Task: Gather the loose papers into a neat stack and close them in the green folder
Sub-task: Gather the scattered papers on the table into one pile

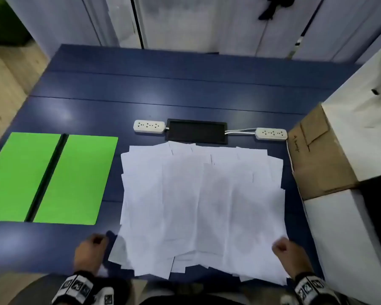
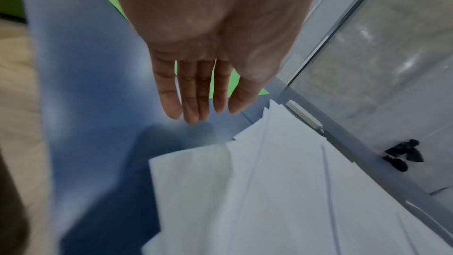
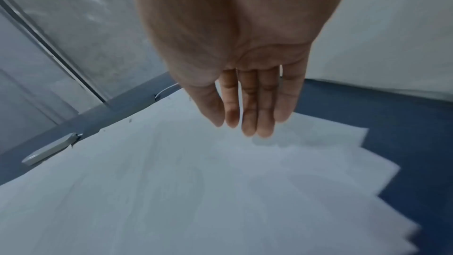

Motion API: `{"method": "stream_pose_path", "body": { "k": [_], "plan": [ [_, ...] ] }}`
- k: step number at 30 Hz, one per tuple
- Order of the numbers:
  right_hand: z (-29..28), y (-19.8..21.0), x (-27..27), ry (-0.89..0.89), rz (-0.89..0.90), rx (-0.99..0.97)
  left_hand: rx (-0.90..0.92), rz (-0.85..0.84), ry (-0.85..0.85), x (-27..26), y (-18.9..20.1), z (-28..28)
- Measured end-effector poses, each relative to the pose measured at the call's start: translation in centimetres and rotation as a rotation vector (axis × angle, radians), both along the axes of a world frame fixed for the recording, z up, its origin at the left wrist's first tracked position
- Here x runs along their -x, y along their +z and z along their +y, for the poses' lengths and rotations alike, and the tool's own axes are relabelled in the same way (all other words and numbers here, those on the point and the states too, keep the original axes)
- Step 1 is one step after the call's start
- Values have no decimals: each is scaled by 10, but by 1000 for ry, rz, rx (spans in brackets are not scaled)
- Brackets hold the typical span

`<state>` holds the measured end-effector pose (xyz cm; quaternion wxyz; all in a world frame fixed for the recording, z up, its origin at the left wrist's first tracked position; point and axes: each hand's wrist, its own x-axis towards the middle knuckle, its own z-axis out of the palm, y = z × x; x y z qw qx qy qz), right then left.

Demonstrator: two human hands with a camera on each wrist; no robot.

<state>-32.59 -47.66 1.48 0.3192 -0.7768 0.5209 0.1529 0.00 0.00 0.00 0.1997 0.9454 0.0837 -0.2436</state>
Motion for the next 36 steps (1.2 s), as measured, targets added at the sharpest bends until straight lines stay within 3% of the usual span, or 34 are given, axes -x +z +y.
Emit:
{"method": "stream_pose_path", "body": {
  "k": [3,8,15,20,28,32,36],
  "plan": [
    [-11,-8,-37,-65,-39,87,110,-51,41,-19,-1,-34],
    [-26,-32,-64,-413,234,111,197,-4,134,-40,-15,-74],
    [-28,-48,-65,-379,285,206,115,87,107,-51,-27,-98],
    [-30,-38,-57,-303,185,258,89,88,81,-53,-29,-98],
    [-43,-28,-40,-247,152,314,245,-78,82,-53,-28,-88],
    [-37,-12,-44,-276,-48,425,260,-55,112,-56,-37,-80],
    [-34,7,-57,-308,-245,349,256,12,124,-57,-43,-79]
  ]
}}
